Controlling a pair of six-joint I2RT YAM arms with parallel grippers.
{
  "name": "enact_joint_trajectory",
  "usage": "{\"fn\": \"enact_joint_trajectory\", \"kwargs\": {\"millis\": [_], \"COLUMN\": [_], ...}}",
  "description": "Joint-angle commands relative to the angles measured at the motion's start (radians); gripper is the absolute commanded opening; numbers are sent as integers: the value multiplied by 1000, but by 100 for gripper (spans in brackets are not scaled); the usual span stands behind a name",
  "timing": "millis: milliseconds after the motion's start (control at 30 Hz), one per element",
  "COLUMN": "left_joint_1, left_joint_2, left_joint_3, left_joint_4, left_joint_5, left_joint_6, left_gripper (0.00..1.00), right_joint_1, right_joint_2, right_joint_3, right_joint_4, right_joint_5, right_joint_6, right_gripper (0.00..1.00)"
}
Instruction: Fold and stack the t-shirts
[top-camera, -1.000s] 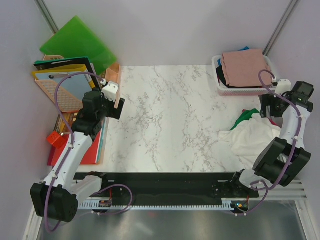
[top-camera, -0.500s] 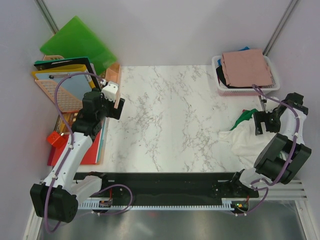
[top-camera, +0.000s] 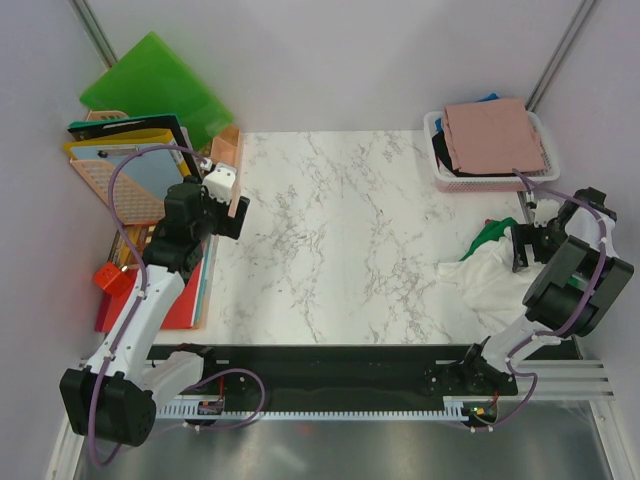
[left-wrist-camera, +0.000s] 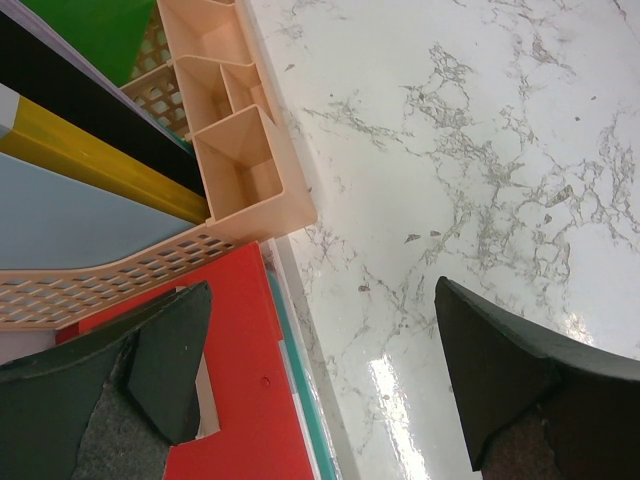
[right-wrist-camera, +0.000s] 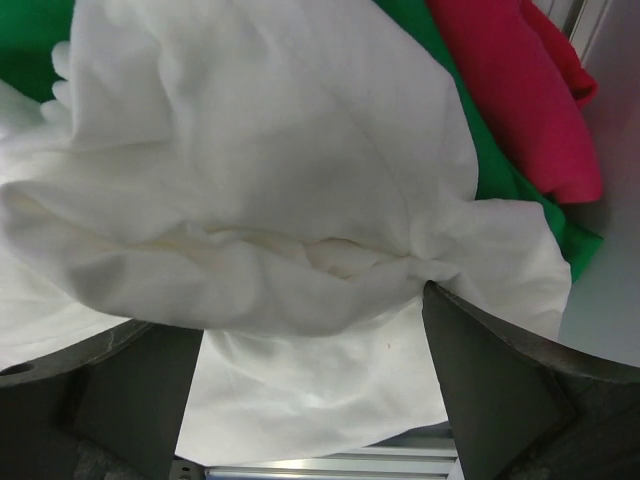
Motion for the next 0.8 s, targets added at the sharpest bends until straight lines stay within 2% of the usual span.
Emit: {"fn": "enact_joint_trajectory", "kwargs": {"millis": [0,233,433,533,600,767], "left_joint_1": [2,2,2,2,2,2], "left_joint_2": [-6,-11,-8,-8,-11,-2], "left_joint_3": [27,19,22,24,24,19], "left_joint_4": [3,-1,-1,-3,-3,0], "left_joint_5": [14,14,14,14,14,10], "left_joint_6": [20,20,18,17,21,23], "left_gripper": [100,100,100,100,100,100], "right_joint_1": [-3,-3,-3,-3,-3,4], "right_joint_2": [25,20,-12,-6,-38,-252], "right_joint_3": [47,42,63,100,102,50], "right_joint_4": [54,156,210,180,149,83], "right_joint_5": [-18,10,-33,-54,-82,-102], "right_joint_6": [7,44,109,118,95,4], "right_gripper": [96,94,94,93,93,95]}}
